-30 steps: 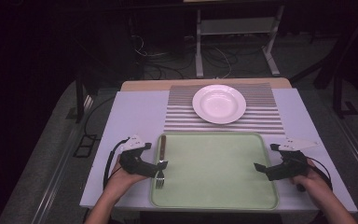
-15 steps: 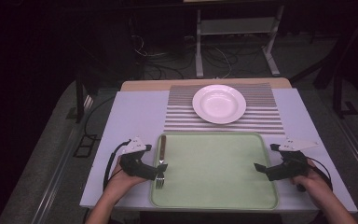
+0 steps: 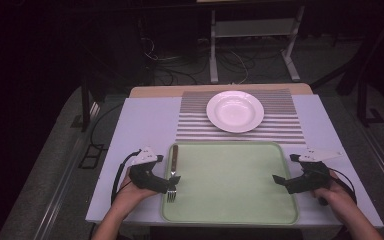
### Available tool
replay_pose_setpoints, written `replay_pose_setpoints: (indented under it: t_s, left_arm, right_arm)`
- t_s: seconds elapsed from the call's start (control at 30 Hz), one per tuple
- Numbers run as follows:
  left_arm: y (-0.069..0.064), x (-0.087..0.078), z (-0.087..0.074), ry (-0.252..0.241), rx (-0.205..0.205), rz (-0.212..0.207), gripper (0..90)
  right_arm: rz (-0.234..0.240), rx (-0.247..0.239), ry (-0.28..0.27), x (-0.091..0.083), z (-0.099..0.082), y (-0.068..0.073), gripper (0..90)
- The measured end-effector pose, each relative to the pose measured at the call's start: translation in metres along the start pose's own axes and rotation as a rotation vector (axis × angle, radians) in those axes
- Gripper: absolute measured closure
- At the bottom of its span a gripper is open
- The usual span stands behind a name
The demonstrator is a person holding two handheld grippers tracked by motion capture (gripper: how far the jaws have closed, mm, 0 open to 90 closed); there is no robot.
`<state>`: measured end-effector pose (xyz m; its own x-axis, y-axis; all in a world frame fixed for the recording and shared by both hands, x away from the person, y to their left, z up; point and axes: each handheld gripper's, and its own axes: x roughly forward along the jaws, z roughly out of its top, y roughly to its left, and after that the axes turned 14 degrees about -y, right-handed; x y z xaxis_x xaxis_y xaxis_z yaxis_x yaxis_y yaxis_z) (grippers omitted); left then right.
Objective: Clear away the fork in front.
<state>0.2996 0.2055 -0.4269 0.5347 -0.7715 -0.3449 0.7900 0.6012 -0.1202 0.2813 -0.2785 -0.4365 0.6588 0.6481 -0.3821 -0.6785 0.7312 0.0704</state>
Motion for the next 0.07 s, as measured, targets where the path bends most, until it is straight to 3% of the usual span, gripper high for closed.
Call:
replay_pose_setpoints:
  t_s: [0.07]
  left_arm:
    - [-0.0005, 0.0002, 0.0004, -0.003, 0.002, -0.002, 0.0]
  right_arm:
    - [0.000, 0.000, 0.000, 0.0000, 0.0000, -0.0001, 0.0]
